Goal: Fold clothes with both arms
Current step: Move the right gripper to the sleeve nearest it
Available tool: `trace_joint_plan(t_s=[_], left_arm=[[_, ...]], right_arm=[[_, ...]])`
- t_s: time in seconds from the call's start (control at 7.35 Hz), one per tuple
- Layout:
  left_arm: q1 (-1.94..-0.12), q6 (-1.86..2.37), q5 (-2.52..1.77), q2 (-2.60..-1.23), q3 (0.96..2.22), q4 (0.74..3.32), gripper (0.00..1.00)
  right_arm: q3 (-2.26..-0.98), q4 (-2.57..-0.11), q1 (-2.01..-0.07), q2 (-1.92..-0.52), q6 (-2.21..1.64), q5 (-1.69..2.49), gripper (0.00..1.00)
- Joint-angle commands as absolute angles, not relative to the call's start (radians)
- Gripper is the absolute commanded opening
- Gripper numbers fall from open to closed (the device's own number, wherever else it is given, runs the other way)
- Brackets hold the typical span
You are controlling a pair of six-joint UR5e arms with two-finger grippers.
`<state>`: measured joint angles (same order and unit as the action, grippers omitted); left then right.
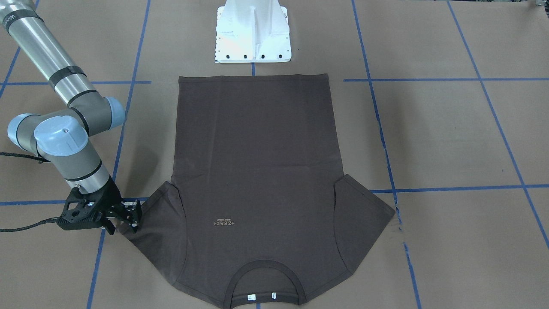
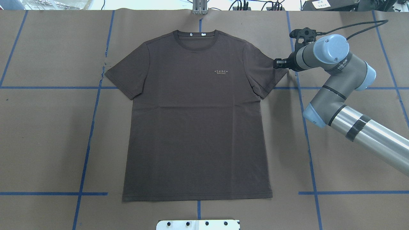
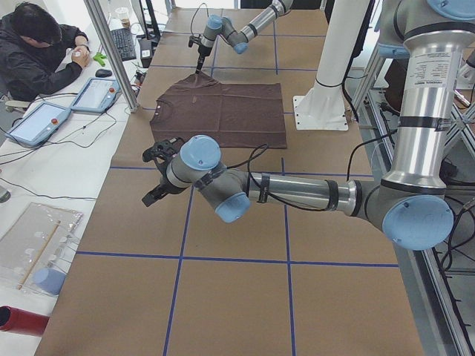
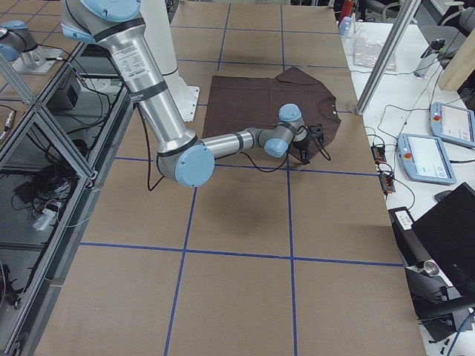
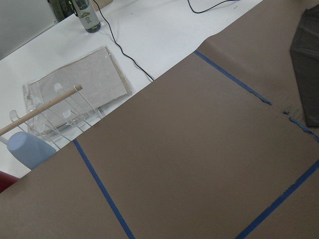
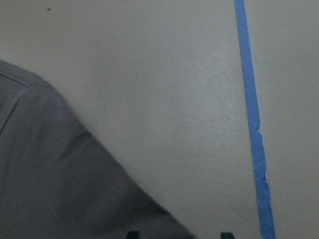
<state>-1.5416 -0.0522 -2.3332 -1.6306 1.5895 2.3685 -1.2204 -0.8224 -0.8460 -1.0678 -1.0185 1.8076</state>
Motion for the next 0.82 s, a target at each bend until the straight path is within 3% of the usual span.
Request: trace_joint_plan(t_s=[0.0, 0.41, 0.54, 0.68], left_arm=[[-1.542, -0.052, -2.333, -1.631, 1.589, 2.368, 1.0], [-1.542, -0.052, -2.333, -1.631, 1.588, 2.368, 1.0], [-1.542, -0.052, -2.333, -1.631, 1.588, 2.368, 1.0], [-1.542, -0.054, -2.333, -1.631, 1.588, 2.37, 1.0]], right_arm=[[-1.215, -0.822, -0.844, -1.069, -1.019, 1.807, 0.63], [-1.21, -0.822, -0.841, -1.069, -1.019, 1.805, 0.62], [-1.209, -0.822, -0.841, -1.069, -1.019, 1.805, 0.44], [-1.209, -0.822, -0.841, -1.069, -1.02, 1.805, 0.02]])
